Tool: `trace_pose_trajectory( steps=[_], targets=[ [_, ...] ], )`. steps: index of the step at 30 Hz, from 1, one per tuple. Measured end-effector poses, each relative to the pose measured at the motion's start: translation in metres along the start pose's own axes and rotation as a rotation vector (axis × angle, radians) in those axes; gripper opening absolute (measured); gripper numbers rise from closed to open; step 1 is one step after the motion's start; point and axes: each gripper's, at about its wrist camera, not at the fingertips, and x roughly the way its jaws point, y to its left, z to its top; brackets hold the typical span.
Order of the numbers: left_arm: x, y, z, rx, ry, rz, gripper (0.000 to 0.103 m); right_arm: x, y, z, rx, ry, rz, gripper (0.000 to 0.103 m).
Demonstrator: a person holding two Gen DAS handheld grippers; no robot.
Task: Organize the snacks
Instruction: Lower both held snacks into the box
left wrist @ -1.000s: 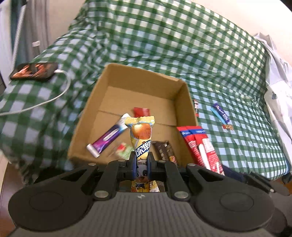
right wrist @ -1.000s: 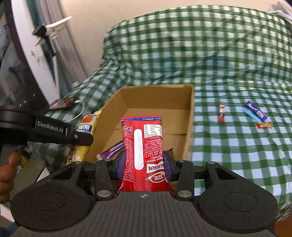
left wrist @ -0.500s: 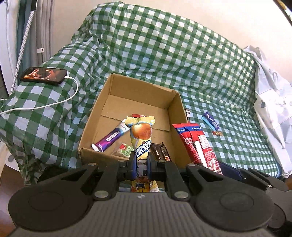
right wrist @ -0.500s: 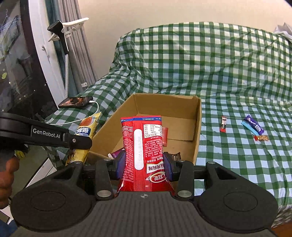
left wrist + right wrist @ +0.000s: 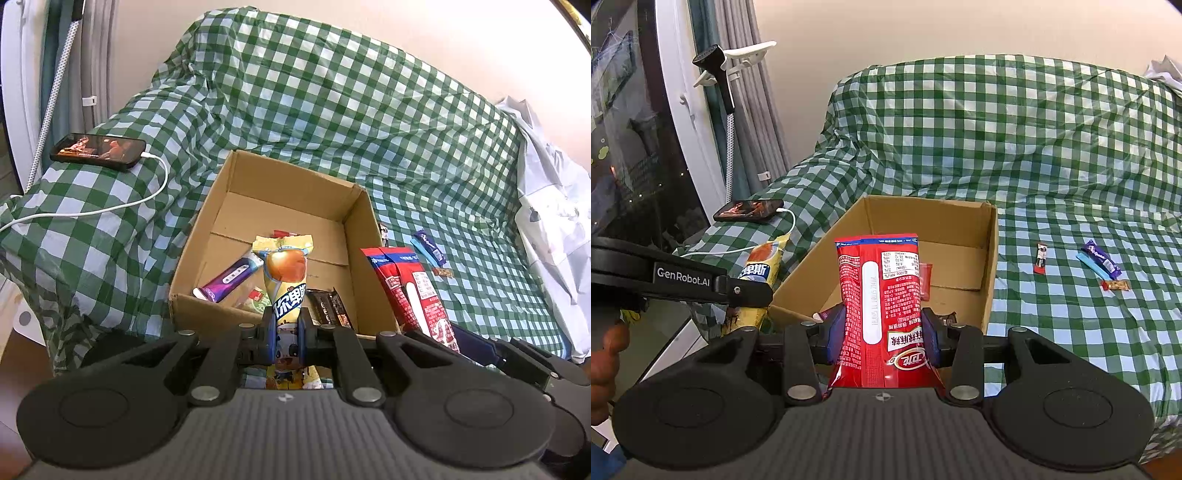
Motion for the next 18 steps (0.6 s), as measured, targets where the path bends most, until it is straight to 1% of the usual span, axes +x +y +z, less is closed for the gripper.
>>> trace_pose_trajectory(
  steps=[18],
  targets=[
    [0.011, 0.007, 0.001, -0.018, 0.02, 0.0, 0.012, 0.013, -0.003, -0.001, -0.004, 0.042, -0.004, 0.045]
  ],
)
